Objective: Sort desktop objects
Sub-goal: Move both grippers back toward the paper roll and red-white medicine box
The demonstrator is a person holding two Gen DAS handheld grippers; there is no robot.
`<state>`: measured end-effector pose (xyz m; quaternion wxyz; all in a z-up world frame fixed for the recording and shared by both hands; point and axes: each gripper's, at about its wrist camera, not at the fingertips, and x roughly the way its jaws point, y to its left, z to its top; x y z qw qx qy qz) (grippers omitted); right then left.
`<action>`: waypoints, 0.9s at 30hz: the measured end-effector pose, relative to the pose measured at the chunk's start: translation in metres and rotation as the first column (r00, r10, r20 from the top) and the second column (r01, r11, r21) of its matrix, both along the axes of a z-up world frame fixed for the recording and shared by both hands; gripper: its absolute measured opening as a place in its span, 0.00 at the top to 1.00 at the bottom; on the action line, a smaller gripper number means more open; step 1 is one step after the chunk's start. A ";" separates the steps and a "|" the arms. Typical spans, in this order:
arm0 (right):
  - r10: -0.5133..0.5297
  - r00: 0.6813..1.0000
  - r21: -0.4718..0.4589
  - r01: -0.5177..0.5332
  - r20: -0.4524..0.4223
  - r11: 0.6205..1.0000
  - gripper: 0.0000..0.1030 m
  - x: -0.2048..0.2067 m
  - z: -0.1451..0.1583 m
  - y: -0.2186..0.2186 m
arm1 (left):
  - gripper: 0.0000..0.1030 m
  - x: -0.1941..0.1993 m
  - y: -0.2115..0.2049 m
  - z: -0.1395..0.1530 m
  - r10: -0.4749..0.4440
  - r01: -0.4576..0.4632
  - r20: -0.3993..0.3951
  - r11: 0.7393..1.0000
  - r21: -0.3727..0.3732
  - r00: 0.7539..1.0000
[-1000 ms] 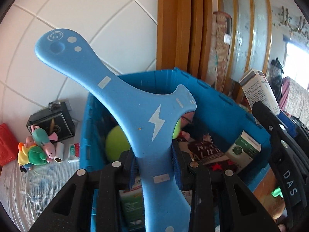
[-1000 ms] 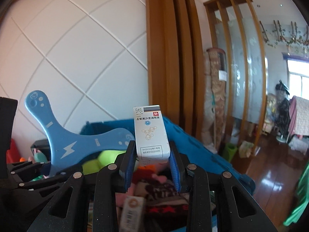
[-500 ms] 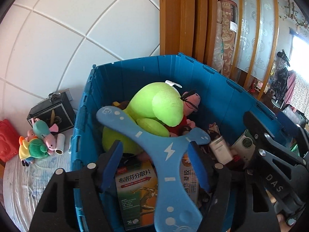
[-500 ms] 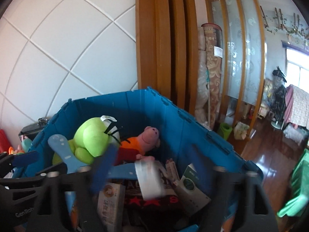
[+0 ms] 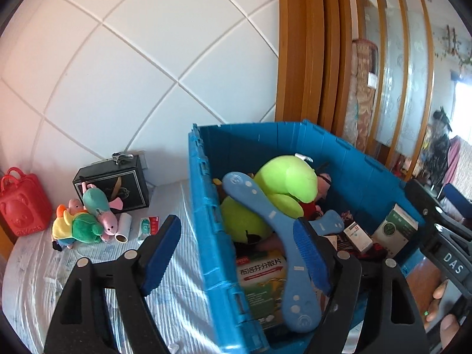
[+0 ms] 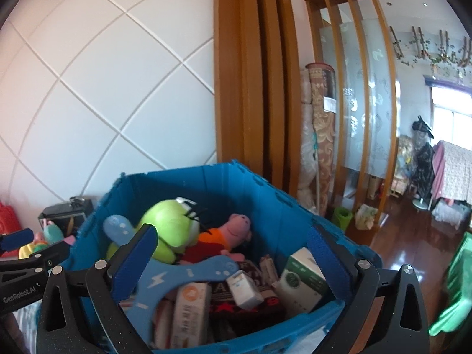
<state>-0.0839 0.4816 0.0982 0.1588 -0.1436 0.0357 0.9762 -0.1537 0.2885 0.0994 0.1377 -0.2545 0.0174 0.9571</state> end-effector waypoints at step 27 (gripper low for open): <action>0.441 0.892 0.009 -0.444 0.098 0.896 0.00 -0.107 -0.005 -0.313 | 0.24 -0.074 -0.338 -0.081 0.371 -0.372 0.155 0.928 -0.023 0.916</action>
